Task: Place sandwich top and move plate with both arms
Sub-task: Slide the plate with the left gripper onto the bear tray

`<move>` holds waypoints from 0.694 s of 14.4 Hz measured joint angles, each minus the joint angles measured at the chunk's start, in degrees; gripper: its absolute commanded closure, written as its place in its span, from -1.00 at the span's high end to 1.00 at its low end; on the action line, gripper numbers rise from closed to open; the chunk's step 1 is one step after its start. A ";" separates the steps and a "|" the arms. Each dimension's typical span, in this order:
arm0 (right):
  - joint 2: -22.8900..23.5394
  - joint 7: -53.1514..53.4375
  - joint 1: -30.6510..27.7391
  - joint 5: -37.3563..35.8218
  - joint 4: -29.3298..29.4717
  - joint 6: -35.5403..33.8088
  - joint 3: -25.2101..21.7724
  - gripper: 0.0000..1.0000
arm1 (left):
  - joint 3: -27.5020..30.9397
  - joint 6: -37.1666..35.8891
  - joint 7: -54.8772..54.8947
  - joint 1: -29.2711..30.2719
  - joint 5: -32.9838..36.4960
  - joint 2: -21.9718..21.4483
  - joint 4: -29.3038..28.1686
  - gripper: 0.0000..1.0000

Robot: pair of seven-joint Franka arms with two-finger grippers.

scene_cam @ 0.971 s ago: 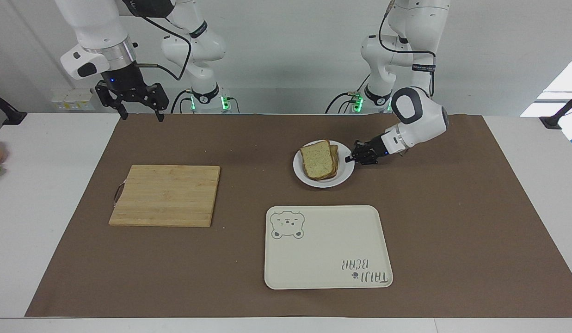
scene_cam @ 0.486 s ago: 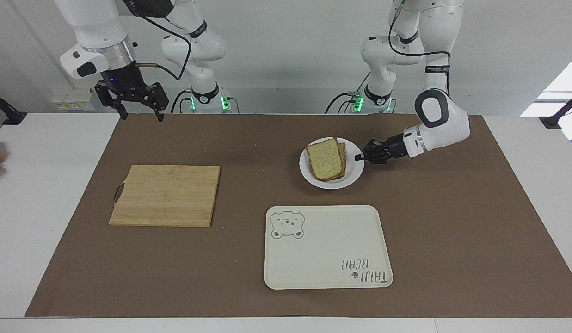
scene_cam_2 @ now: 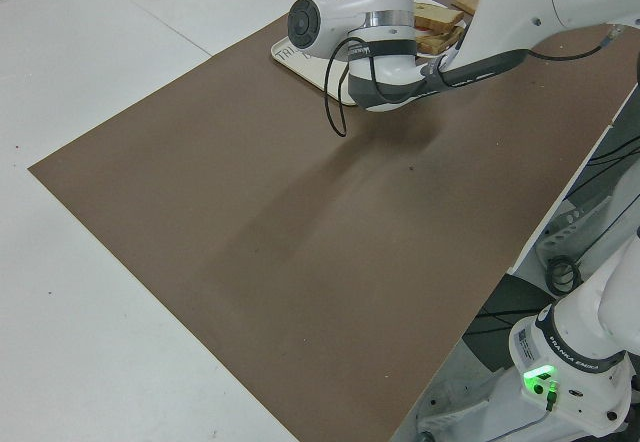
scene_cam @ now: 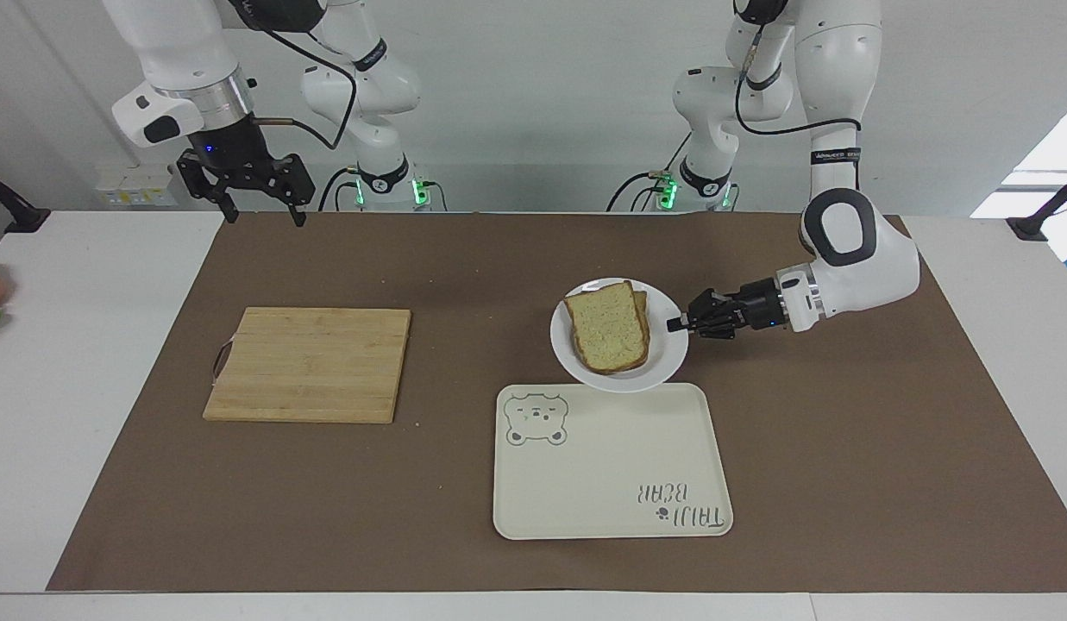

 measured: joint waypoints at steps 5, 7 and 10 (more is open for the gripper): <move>0.00 0.00 0.00 0.00 0.01 0.00 0.00 1.00 | -0.25 -2.68 -4.85 0.04 0.00 9.42 13.34 -1.00; 0.00 0.00 0.00 0.00 0.01 0.00 0.00 1.00 | -0.84 -2.71 -5.07 0.33 0.00 14.70 18.33 -1.00; 0.00 0.00 0.00 0.00 0.02 0.00 0.00 1.00 | -1.24 -2.73 -6.12 0.49 -0.01 20.89 26.35 -1.00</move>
